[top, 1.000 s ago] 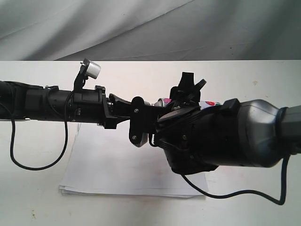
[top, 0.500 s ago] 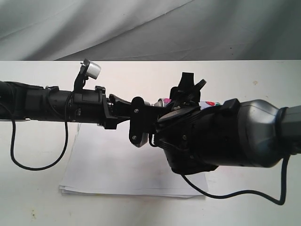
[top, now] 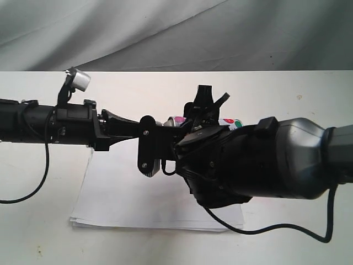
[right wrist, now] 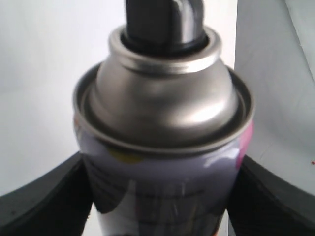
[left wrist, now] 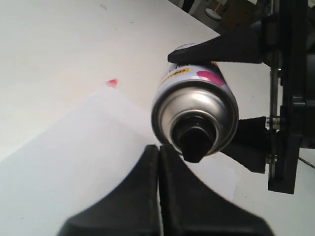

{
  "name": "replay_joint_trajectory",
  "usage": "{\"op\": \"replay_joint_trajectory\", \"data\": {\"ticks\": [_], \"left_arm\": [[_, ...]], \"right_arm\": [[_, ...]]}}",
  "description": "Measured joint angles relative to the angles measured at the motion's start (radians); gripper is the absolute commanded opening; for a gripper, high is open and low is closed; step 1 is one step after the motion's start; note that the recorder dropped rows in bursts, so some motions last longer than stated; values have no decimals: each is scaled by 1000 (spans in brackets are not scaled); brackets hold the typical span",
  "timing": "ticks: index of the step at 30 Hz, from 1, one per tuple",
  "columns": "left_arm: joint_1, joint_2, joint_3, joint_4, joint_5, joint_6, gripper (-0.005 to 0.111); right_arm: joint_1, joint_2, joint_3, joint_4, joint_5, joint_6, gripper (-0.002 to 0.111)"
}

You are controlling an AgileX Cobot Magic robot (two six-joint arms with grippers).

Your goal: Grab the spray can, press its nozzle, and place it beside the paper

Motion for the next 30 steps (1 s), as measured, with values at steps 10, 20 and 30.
{"op": "replay_joint_trajectory", "data": {"ticks": [10,20,30], "left_arm": [[9,-33,61,0,6,0,0],[9,-35,61,-11,8,-2,0],[9,-100,61,-37,68,-46,0]], "right_arm": [[0,0,-2,-2,-6,0,0],[0,0,-2,2,1,26,0],[-62,-124,-2,166,-18,266,0]]}}
